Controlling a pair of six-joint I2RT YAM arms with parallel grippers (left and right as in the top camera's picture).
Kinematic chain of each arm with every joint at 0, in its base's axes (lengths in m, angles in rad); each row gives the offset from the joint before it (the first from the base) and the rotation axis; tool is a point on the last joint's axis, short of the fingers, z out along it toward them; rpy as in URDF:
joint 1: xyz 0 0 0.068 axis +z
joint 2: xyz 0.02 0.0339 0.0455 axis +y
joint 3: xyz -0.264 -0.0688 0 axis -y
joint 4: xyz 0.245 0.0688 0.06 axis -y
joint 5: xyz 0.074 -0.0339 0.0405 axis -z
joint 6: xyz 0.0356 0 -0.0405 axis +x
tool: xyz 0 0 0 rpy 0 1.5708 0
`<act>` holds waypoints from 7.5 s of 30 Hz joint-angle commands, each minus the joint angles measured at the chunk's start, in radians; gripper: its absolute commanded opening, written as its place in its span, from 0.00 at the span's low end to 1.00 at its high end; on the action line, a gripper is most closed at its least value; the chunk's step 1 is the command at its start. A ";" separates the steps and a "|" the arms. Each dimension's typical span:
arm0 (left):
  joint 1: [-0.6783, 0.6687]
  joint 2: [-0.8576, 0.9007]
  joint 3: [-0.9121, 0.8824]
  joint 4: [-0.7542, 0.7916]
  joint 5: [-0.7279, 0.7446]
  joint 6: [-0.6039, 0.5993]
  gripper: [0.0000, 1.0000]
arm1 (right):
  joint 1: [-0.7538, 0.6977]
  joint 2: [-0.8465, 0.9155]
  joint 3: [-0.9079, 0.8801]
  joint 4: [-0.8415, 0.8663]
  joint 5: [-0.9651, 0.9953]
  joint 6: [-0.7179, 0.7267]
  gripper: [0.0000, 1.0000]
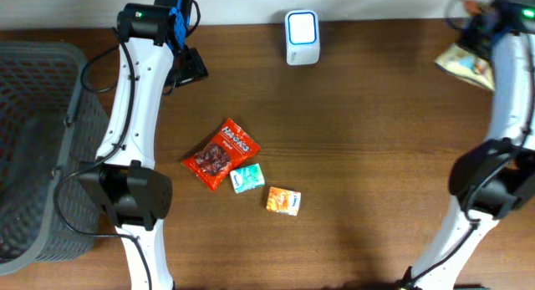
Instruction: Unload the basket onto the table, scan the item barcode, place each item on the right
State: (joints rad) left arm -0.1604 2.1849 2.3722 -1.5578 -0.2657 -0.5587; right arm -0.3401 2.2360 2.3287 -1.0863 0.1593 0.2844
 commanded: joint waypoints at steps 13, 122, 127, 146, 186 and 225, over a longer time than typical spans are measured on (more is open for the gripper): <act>0.006 0.009 -0.004 -0.005 0.050 -0.010 0.99 | -0.472 -0.055 -0.275 0.095 -0.070 0.092 0.99; -0.265 0.298 0.043 0.165 0.005 0.026 0.02 | 0.046 -0.468 -0.275 -0.290 -0.439 0.091 0.99; -0.306 0.428 0.043 0.117 0.331 0.098 0.00 | 0.046 -0.468 -0.275 -0.290 -0.439 0.091 0.99; -0.369 0.114 -0.243 -0.128 0.388 0.306 0.00 | 0.046 -0.468 -0.275 -0.290 -0.439 0.091 0.99; -0.522 0.182 -0.376 0.590 0.213 0.257 0.04 | 0.046 -0.468 -0.275 -0.290 -0.439 0.091 0.99; -0.492 0.025 -0.242 0.393 0.761 0.458 0.00 | 0.046 -0.468 -0.275 -0.290 -0.439 0.091 0.99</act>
State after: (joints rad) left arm -0.6960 2.2295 2.1288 -1.1641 0.3702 -0.0731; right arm -0.2993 1.7721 2.0567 -1.3769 -0.2756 0.3683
